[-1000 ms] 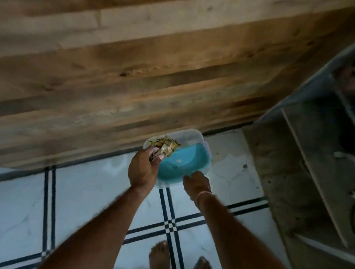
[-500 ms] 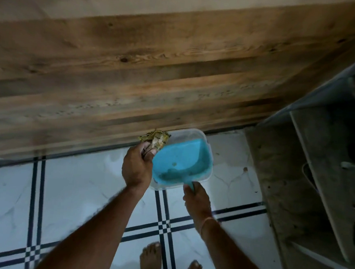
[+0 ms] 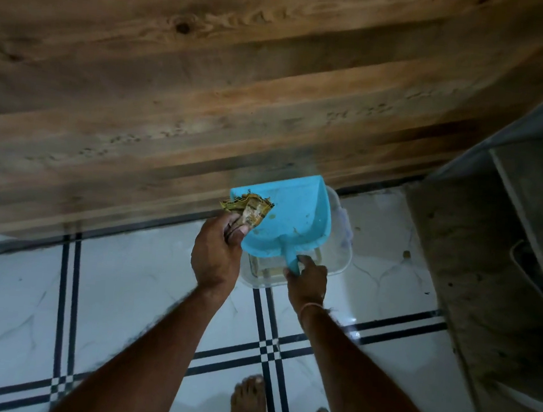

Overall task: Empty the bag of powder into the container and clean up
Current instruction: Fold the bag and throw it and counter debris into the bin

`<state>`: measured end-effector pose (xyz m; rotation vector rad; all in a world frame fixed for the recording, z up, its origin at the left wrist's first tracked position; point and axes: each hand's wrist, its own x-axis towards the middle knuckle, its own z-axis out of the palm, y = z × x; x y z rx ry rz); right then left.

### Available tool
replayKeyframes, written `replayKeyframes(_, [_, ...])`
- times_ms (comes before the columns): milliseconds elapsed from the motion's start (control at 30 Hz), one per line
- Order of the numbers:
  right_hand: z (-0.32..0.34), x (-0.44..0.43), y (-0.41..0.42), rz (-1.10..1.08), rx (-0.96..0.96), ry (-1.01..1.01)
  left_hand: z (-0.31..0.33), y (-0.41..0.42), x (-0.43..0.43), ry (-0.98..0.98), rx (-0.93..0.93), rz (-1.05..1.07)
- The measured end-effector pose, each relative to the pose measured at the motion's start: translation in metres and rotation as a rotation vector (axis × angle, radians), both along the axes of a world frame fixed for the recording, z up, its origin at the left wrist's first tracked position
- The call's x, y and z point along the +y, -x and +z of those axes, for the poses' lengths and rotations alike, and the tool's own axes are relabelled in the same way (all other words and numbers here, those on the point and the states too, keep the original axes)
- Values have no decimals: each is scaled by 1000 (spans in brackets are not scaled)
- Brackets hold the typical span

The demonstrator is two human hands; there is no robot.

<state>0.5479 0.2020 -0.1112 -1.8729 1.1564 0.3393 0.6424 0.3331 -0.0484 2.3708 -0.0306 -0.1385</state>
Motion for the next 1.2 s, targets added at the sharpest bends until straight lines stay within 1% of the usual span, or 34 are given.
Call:
replayKeyframes(67, [3, 0, -3, 23, 25, 41, -5, 4, 2, -6, 24, -3])
replayKeyframes(167, [0, -4, -1, 130, 105, 188, -6, 8, 2, -3, 54, 3])
replayKeyframes(267, [0, -10, 1, 175, 149, 188, -4, 9, 0, 48, 101, 16])
replayKeyframes(333, [6, -13, 3, 163, 117, 186, 4, 8, -2, 99, 137, 35])
replayKeyframes(400, [20, -13, 13, 112, 3, 190, 18, 10, -7, 175, 215, 58])
replayKeyframes(433, [28, -12, 20, 75, -66, 147, 26, 13, -8, 227, 269, 82])
replayKeyframes(467, [44, -14, 29, 3, -144, 57, 39, 14, -11, 300, 347, 109])
replayKeyframes(533, [76, -16, 46, -196, -269, -258, 59, 19, -18, 449, 556, 146])
replayKeyframes(567, [99, -19, 52, -262, -319, -423, 76, 21, -23, 510, 658, 137])
replayKeyframes(600, [126, -25, 57, -296, -340, -543, 98, 22, -27, 589, 759, 126])
replayKeyframes(633, [154, -31, 61, -280, -346, -624, 122, 25, -34, 672, 853, 118])
replayKeyframes(667, [183, -38, 62, -244, -353, -681, 145, 28, -41, 761, 943, 117])
replayKeyframes(733, [242, -56, 59, -157, -351, -765, 194, 35, -55, 876, 1083, 122])
replayKeyframes(800, [306, -72, 56, -138, -338, -776, 249, 44, -69, 911, 1163, 73])
replayKeyframes(933, [420, -105, 79, -257, -349, -696, 361, 69, -95, 909, 1202, -80])
replayKeyframes(1000, [481, -120, 97, -208, -376, -659, 412, 81, -107, 903, 1210, -197])
replayKeyframes(1033, [500, -125, 106, -200, -391, -659, 430, 87, -112, 878, 1178, -264])
replayKeyframes(1100, [550, -140, 131, -251, -432, -669, 483, 106, -127, 786, 1082, -343])
replayKeyframes(1200, [589, -148, 151, -310, -444, -697, 531, 128, -145, 741, 983, -407])
